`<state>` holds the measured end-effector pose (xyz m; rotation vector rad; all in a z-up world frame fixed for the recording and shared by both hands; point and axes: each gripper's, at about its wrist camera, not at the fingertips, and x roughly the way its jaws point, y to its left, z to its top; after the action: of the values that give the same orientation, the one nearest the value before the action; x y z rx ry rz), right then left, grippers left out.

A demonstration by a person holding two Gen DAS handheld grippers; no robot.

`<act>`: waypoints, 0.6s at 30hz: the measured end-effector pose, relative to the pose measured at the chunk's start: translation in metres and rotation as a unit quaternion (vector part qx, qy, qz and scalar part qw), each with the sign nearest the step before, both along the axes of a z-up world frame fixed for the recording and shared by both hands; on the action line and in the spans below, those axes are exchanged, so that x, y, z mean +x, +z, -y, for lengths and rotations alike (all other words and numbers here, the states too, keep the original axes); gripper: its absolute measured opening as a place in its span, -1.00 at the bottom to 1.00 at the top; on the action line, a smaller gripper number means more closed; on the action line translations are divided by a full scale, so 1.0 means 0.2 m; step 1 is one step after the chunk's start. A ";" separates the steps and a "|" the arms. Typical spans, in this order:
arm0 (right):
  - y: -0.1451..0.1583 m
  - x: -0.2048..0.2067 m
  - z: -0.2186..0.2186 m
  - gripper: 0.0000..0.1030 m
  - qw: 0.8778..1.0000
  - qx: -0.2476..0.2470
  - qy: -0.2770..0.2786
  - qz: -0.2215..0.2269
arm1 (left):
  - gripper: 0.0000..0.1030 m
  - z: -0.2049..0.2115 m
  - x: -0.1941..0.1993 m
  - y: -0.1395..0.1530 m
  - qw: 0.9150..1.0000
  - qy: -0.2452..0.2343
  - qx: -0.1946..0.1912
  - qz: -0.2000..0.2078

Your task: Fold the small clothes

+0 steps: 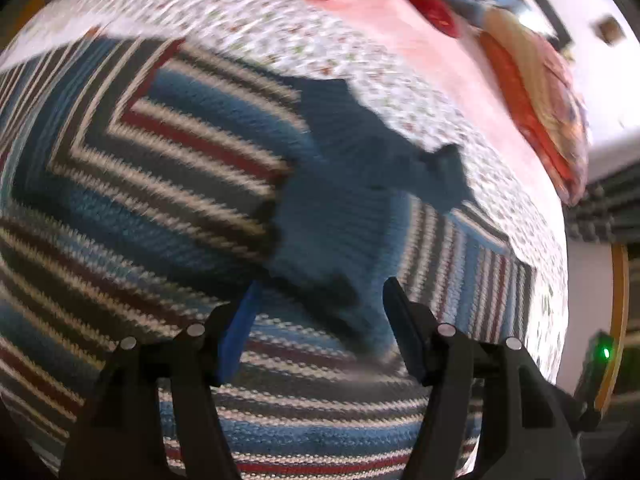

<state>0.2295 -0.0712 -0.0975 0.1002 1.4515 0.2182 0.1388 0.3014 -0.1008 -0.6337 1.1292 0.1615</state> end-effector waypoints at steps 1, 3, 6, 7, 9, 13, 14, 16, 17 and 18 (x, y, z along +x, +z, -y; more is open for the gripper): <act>0.01 0.00 0.00 0.03 1.000 0.000 0.001 0.003 | 0.28 -0.02 0.00 -0.02 1.000 0.008 -0.006 -0.004; 0.01 0.01 0.00 0.03 1.000 0.002 -0.004 0.004 | 0.25 -0.04 0.00 -0.06 1.000 0.015 -0.023 -0.007; 0.02 0.02 0.01 0.03 1.000 0.002 -0.010 0.005 | -0.47 -0.04 0.00 -0.05 1.000 0.004 -0.013 0.020; 0.02 0.02 0.00 0.03 1.000 -0.001 -0.009 0.007 | -0.76 -0.04 0.01 -0.05 1.000 -0.005 -0.016 0.026; 0.03 0.01 -0.01 0.03 1.000 -0.003 -0.005 0.012 | -0.84 -0.04 0.00 -0.02 0.999 -0.009 -0.028 0.044; 0.08 0.01 -0.03 0.03 0.999 0.013 0.004 0.032 | -0.84 -0.03 -0.03 0.13 0.995 -0.028 -0.003 0.097; 0.09 0.00 -0.04 0.03 0.999 0.021 0.010 0.034 | -0.84 -0.03 -0.03 0.15 0.994 -0.033 0.006 0.101; 0.08 0.00 -0.07 0.03 0.999 0.019 0.020 0.030 | -0.83 -0.05 -0.05 0.15 0.995 -0.033 0.017 0.096; 0.06 0.00 -0.07 0.03 0.999 0.016 0.024 0.025 | -0.81 -0.06 -0.05 0.12 0.996 -0.032 0.022 0.083; 0.03 -0.01 -0.08 0.03 0.999 0.011 0.028 0.016 | -0.79 -0.08 -0.05 0.08 0.997 -0.029 0.022 0.067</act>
<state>0.2284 -0.0550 -0.0914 0.0742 1.4221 0.2794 0.1288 0.3177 -0.0839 -0.5636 1.0105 0.0931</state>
